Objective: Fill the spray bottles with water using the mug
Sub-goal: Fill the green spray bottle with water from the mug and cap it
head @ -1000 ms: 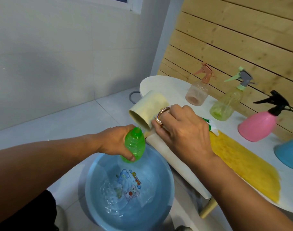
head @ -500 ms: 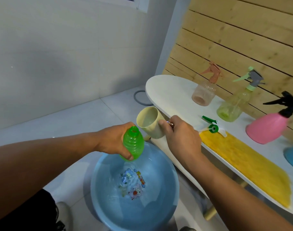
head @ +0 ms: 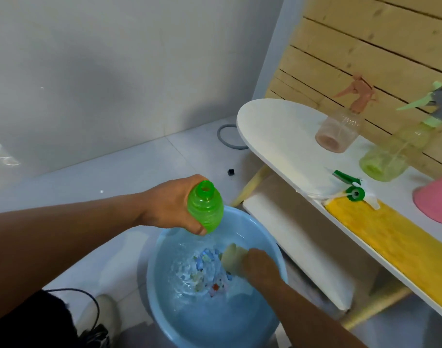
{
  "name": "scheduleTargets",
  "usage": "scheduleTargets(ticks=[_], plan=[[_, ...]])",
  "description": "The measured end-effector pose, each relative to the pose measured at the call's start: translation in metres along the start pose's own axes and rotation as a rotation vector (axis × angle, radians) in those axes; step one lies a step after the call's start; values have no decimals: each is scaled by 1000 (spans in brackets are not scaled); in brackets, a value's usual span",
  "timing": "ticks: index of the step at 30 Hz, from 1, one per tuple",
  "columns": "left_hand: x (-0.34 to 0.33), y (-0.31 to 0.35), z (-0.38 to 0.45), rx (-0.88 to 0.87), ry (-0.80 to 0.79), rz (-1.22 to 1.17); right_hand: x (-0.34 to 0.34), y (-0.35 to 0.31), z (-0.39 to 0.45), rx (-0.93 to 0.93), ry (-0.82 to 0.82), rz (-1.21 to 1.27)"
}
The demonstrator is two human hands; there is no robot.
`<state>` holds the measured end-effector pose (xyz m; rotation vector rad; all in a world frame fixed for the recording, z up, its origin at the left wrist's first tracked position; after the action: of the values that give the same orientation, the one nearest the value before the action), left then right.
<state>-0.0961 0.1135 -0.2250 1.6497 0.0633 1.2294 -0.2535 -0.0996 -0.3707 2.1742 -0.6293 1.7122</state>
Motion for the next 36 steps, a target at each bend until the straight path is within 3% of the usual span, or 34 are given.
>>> scheduleTargets(ticks=[7, 14, 20, 25, 36], plan=[[-1, -10, 1, 25, 1, -11, -47, 6, 5, 101, -57, -168], [-3, -13, 0, 40, -41, 17, -44, -1, 9, -75, -48, 176], [0, -10, -2, 21, -52, 52, 0, -2, 9, -339, 30, 599], [6, -7, -6, 12, -38, 53, 63, -13, -7, -337, 95, 858], [10, -6, -13, 10, -72, 98, 198, -16, -40, -186, 437, 984]])
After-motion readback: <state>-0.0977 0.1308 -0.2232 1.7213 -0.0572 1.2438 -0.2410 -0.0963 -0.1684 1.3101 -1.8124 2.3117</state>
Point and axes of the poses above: each hand's wrist, its own z-axis towards the middle knuckle, its own x-axis out of the back of the hand, y = z × x, the point moved 3 cm from there along z, towards the middle knuckle, and after that the axes turned 14 degrees about y, right-handed, at the moved point
